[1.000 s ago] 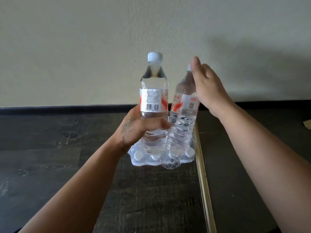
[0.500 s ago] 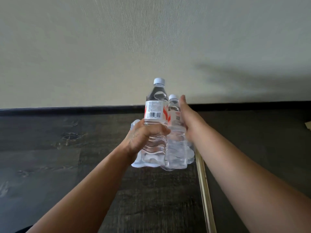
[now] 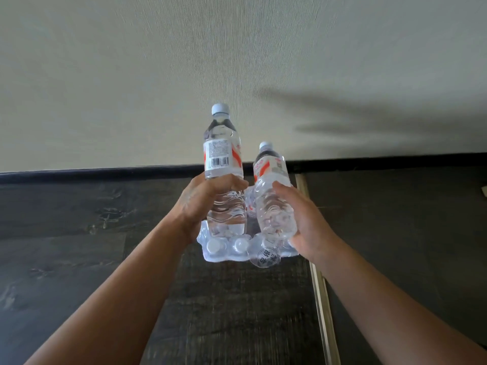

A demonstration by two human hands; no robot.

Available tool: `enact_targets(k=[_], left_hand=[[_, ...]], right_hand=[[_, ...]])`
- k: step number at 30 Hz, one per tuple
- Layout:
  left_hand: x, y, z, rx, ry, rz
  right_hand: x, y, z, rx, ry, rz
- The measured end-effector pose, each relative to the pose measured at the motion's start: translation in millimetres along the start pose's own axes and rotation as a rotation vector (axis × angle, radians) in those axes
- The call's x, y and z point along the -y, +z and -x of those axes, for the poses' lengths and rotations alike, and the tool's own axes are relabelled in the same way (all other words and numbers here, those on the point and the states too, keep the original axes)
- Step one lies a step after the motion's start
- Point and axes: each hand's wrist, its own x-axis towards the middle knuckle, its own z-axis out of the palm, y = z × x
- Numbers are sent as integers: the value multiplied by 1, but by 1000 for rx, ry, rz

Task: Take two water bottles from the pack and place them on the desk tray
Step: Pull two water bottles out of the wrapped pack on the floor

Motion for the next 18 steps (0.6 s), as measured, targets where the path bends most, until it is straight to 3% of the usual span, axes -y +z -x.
enact_targets(k=[12,18], left_hand=[[2,-2,22,94,144,-24],[-32,15,56,83,169,-21]], right_hand=[[23,0,24,59,-124,67],[47,6,59,56,-140,33]])
